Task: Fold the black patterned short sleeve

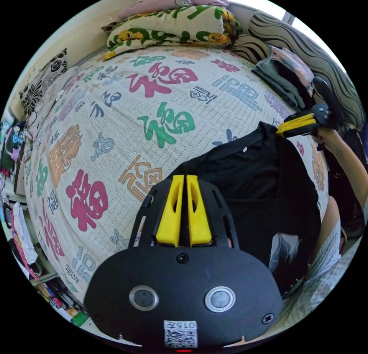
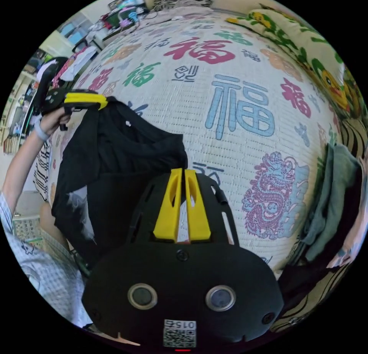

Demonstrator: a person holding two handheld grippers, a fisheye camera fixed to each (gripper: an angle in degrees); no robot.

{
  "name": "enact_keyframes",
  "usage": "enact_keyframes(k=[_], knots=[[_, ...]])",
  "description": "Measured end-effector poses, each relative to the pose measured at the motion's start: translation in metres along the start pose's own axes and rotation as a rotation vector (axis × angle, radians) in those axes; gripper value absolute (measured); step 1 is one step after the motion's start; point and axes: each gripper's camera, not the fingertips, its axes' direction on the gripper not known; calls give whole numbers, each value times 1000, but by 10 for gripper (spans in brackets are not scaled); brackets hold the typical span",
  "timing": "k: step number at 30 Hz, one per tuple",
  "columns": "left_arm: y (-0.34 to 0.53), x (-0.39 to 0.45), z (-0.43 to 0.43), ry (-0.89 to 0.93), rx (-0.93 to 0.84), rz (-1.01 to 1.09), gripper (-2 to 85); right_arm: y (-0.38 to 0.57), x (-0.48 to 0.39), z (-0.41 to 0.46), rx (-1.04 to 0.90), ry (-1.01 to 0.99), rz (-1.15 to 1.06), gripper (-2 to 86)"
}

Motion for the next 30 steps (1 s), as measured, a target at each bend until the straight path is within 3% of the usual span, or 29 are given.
enact_keyframes(k=[8,18,25,30], knots=[[-38,6,-59,-179,254,-62,-2,8,30,-68,148,119,97,-10],[-61,14,-60,-219,232,-51,-1,24,35,-73,90,169,105,-10],[69,30,-117,21,351,25,1,156,-6,-112,236,-15,-40,-10],[194,65,-170,173,341,58,1,270,-61,-133,277,-214,-116,-10]])
